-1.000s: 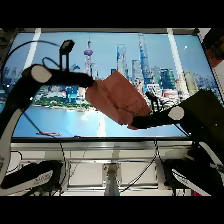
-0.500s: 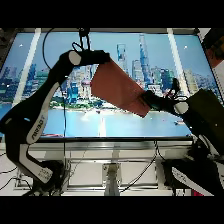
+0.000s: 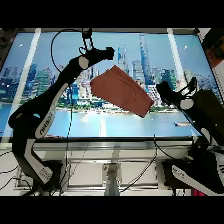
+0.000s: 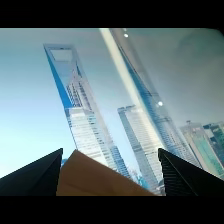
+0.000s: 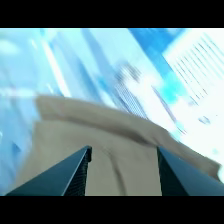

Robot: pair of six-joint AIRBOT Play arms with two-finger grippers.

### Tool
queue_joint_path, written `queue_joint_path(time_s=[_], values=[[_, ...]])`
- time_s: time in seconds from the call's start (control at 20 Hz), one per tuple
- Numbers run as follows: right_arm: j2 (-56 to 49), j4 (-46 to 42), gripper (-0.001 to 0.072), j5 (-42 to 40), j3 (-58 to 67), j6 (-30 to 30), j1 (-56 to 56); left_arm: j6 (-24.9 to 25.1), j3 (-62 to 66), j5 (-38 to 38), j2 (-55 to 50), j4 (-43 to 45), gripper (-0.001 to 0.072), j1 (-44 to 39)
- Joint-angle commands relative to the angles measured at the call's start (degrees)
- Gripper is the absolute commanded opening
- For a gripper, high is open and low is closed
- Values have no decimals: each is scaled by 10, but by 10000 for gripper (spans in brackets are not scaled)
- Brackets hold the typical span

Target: Fold the clothes and pants, and hang the long-sleeved shirts on hangers.

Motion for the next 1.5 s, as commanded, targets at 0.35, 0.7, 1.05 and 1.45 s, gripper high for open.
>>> queue_joint_path(time_s=[0.35,0.7,1.05,1.45], values=[[-140,173,526,445,20,-252,-146,37,1,-388,101,48,656,99],[-226,158,611,343,65,-254,-106,36,1,-397,101,47,656,97],[-226,123,611,307,81,-231,-99,36,1,-403,101,47,656,97],[-217,122,10,293,94,-223,-67,34,1,-407,101,48,656,97]])
